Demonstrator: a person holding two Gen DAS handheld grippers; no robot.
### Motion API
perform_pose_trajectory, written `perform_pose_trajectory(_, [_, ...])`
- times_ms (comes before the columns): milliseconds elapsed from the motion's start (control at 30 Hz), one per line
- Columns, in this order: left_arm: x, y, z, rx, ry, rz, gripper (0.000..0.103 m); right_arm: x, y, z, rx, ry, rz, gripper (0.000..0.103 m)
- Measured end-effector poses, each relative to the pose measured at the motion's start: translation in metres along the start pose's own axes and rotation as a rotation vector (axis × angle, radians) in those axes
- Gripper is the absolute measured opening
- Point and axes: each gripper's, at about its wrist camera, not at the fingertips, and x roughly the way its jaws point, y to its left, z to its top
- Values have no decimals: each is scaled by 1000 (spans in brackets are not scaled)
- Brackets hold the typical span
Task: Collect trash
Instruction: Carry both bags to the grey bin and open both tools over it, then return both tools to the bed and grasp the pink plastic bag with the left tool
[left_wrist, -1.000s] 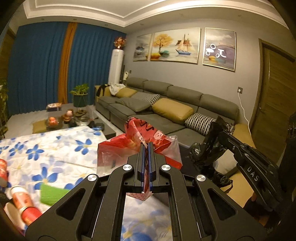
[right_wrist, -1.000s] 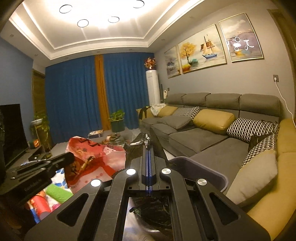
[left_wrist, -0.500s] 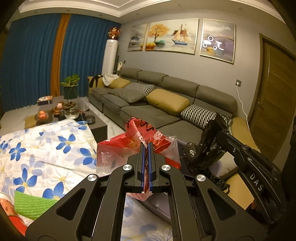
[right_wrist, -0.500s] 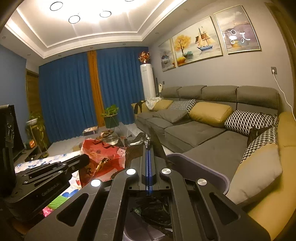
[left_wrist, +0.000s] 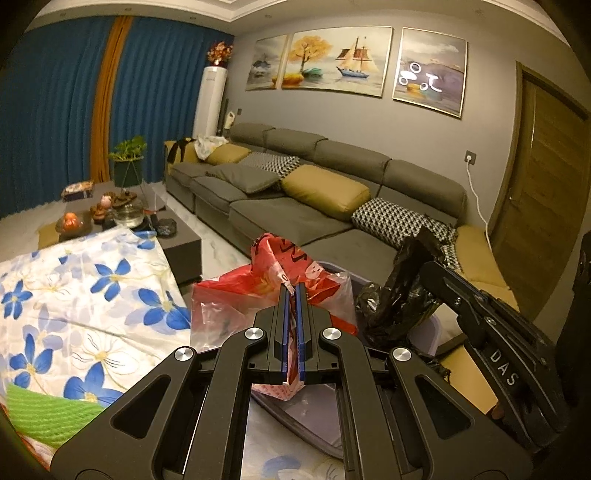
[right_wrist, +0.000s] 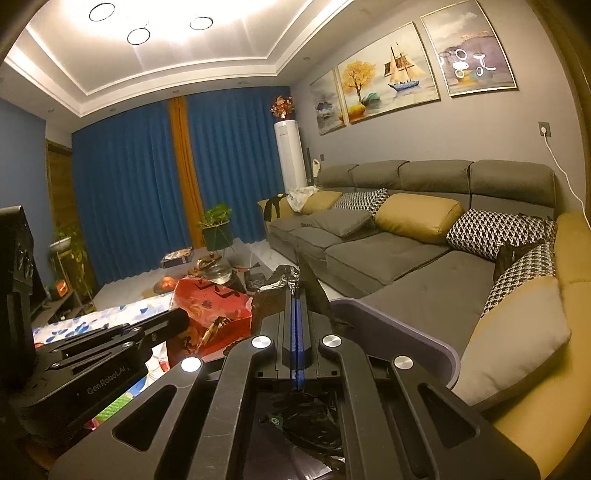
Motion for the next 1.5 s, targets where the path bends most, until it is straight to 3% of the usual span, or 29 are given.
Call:
perform_pose_trajectory(133, [5,3,-1,-7,12,-43,9,1,-3,-1,8,1,11,3])
perform_pose_trajectory(167, [6,4,-1,-11,13,-49,22,1,-4,-1,11,1,7,5])
perform_pose_trajectory(200, [7,7,-1,-20,12,-45,43,1,-6,-1,15,2,8,11])
perform_pose_trajectory(233, [7,9,-2,-29,6,-42,55,1,-8,0,26,4,11,16])
perform_pose_trajectory(267, [5,11,-2,-39,-3,-36,68,1,-10,0,34,3,9,32])
perform_pose_trajectory(500, [-19,22,-5,-76,-58,65,88,-16,-7,1,37,-34,-10,54])
perform_pose_trajectory(667, [-57,25,-12,-61,-114,164,93,-44,9,-2,-3,-82,-39,75])
perform_pose_trajectory(767, [-87,32,-21,-58,-140,243,94,-62,19,-9,-20,-97,-44,80])
perform_pose_trajectory(1067, [-183,63,-59,-108,-185,423,95,-100,55,-34,-39,-94,-6,84])
perform_pose_trajectory(1500, [-310,120,-151,-106,-173,715,95,-138,141,-68,-138,-49,173,85])
